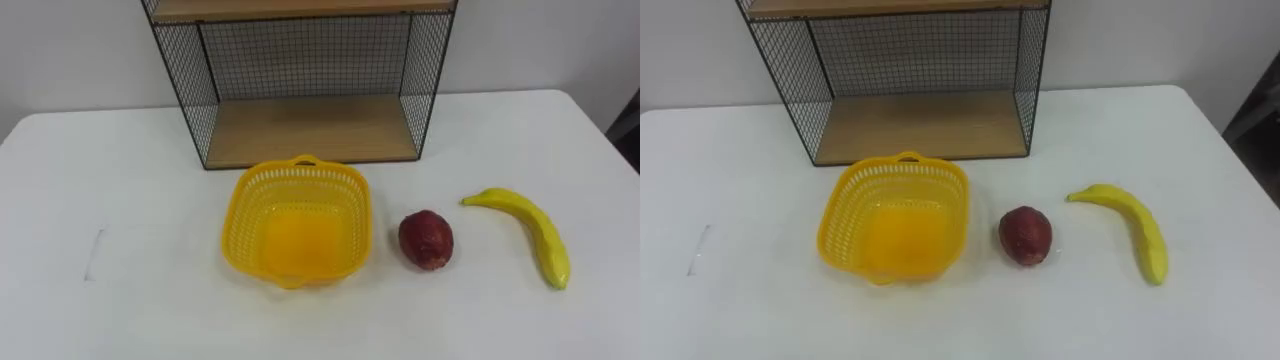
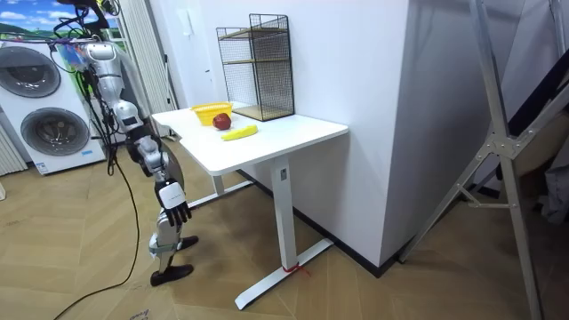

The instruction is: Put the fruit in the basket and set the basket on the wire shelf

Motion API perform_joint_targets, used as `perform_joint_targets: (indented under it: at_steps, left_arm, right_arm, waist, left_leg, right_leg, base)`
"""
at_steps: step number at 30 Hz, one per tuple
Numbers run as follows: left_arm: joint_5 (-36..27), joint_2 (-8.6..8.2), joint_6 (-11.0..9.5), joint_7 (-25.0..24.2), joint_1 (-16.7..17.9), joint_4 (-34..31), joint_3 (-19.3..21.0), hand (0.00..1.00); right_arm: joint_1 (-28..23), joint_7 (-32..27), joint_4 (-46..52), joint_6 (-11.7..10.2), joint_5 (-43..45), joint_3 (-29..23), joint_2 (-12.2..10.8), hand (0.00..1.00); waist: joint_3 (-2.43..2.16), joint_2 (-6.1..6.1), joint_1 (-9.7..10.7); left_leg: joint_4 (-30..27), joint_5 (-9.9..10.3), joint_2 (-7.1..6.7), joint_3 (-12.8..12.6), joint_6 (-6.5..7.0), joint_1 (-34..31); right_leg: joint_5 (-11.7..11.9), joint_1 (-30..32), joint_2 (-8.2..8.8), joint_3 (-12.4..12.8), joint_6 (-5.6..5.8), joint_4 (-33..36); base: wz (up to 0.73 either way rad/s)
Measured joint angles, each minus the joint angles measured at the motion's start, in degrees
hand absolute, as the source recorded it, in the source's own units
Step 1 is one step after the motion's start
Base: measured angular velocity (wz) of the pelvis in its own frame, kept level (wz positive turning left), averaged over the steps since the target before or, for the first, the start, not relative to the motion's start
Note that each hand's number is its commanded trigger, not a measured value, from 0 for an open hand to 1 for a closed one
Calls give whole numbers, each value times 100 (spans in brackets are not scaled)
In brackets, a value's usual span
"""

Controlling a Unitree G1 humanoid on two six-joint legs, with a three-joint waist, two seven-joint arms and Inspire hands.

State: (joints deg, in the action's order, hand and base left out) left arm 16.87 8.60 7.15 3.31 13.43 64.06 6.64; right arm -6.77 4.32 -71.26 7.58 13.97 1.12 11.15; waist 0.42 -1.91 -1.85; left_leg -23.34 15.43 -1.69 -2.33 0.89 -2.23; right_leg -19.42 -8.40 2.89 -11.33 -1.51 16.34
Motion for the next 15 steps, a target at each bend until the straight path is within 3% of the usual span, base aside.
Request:
perform_joint_targets:
  at_steps: [4, 15]
  left_arm:
    - [25, -17, -3, -17, 30, 5, -9, 0]
    - [83, -40, -10, 43, 88, 3, -3, 0]
  right_arm:
    - [107, -54, 38, -62, 0, 1, -1, 0]
    - [-32, -516, 12, -267, -793, -17, -48, 0]
  waist:
    - [4, -78, -25]
    - [2, -22, 30]
  left_leg:
    - [36, 1, -4, 12, -1, 7]
    - [137, 1, 4, 2, -2, 81]
  right_leg:
    - [70, -107, -48, -39, 8, -210]
    - [138, -198, -50, 4, 12, -366]
  base:
    - [4]
    - [0]
